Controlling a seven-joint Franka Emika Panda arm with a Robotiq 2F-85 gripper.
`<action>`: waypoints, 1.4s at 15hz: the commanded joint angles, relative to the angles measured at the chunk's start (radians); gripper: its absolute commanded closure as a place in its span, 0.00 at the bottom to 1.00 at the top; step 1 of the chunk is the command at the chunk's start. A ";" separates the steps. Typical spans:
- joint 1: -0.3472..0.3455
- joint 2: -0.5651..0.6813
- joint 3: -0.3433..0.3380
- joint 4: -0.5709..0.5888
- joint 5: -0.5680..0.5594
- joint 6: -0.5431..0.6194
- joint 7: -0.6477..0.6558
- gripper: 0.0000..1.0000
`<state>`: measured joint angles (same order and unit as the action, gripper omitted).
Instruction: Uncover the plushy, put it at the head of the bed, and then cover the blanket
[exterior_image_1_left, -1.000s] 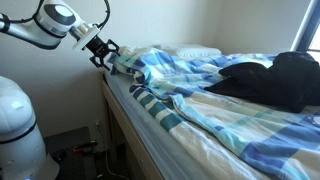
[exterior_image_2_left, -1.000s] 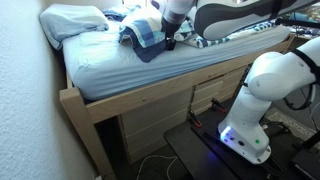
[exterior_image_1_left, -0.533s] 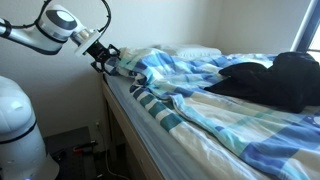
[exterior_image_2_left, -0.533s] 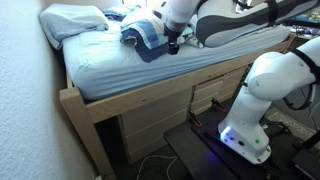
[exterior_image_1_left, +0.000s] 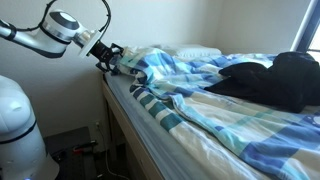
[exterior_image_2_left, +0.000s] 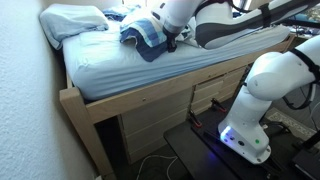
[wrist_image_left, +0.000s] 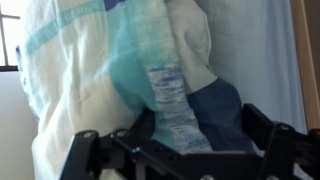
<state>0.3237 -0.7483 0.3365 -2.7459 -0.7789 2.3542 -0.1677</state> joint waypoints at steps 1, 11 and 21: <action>-0.048 0.078 0.002 0.040 -0.042 0.067 0.118 0.40; -0.100 0.015 -0.013 0.194 -0.068 0.054 0.196 1.00; -0.227 0.012 -0.141 0.309 -0.091 0.067 0.166 0.97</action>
<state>0.1385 -0.7588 0.2204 -2.4596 -0.8442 2.4210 0.0043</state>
